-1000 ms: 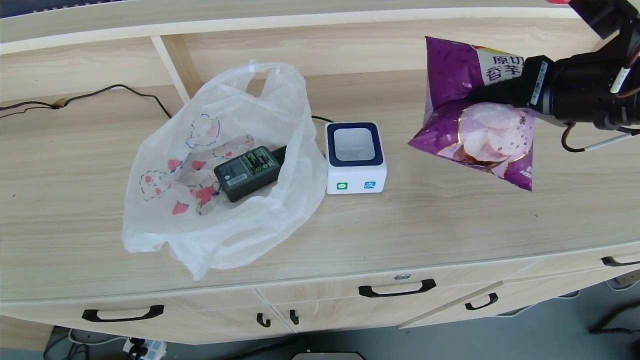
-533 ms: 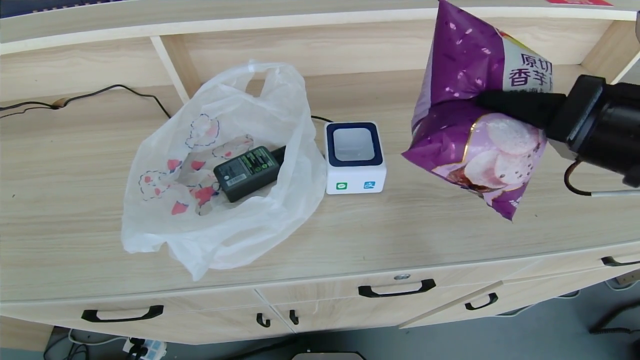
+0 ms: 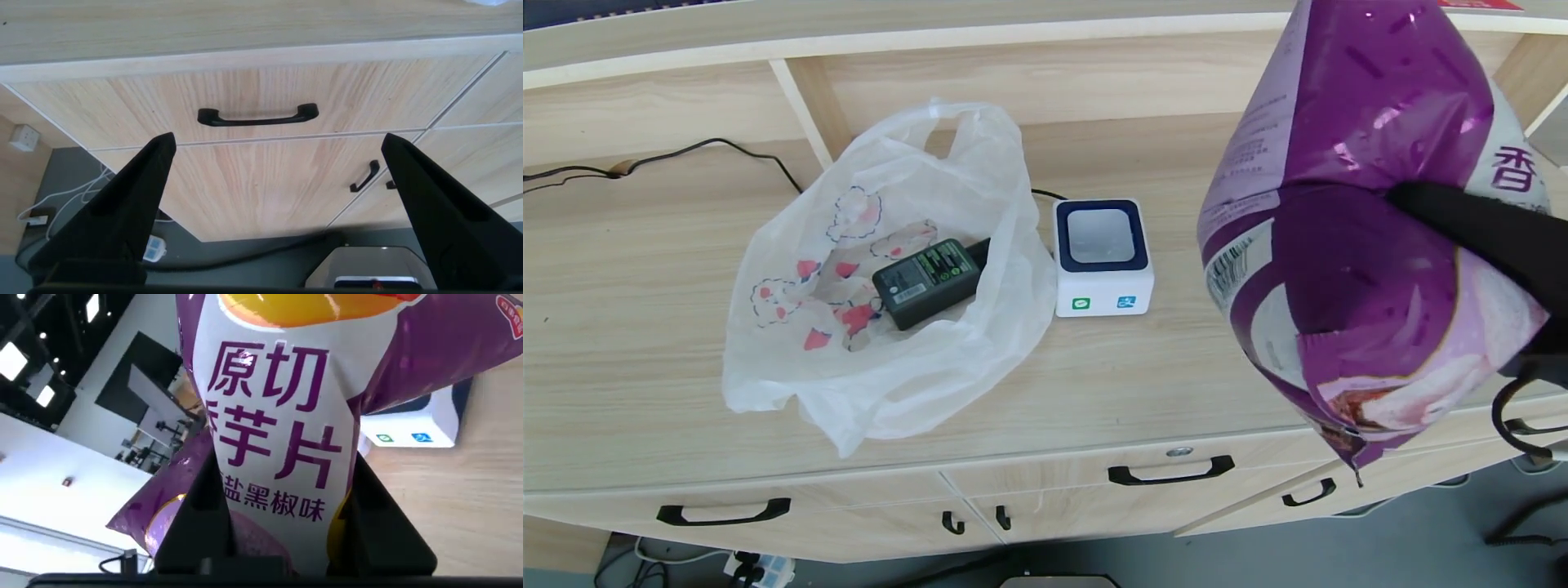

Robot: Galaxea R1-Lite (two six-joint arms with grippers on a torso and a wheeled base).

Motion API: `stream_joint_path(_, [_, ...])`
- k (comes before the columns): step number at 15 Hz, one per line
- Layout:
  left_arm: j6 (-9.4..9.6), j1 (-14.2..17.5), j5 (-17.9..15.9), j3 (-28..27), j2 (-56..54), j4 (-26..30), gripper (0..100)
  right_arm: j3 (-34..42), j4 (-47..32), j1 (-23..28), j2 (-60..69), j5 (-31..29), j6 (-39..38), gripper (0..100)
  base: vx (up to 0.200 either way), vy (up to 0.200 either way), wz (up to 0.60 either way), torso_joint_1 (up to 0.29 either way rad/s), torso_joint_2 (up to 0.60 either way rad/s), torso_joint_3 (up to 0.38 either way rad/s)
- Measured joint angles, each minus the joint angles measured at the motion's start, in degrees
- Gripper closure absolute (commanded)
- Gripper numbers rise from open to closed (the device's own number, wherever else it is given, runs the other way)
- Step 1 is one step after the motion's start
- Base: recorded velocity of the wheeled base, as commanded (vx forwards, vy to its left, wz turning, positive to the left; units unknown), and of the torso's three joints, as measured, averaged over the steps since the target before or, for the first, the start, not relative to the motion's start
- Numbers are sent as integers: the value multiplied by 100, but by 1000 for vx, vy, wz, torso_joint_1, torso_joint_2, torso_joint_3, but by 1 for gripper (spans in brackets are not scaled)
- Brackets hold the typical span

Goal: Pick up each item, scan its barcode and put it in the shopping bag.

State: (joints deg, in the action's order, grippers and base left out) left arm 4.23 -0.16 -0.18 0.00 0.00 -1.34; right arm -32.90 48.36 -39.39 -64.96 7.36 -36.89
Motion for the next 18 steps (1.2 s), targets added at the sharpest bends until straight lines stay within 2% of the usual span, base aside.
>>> stream_joint_path(4, [4,-2,0,0,0,-2,0,104,172,-250,85,358,-1464,100,0,0,0,0,0,0])
stream_joint_path(8, [0,-2,0,0,0,1,0,621,1286,-501,28,445,-2267,100,0,0,0,0,0,0])
stream_joint_path(14, [-16,-2,0,0,0,22,0,780,2007,-1223,-438,768,-2481,100,0,0,0,0,0,0])
stream_joint_path(18, [-13,-2,0,0,0,23,0,848,2694,-1290,-901,1042,-3020,100,0,0,0,0,0,0])
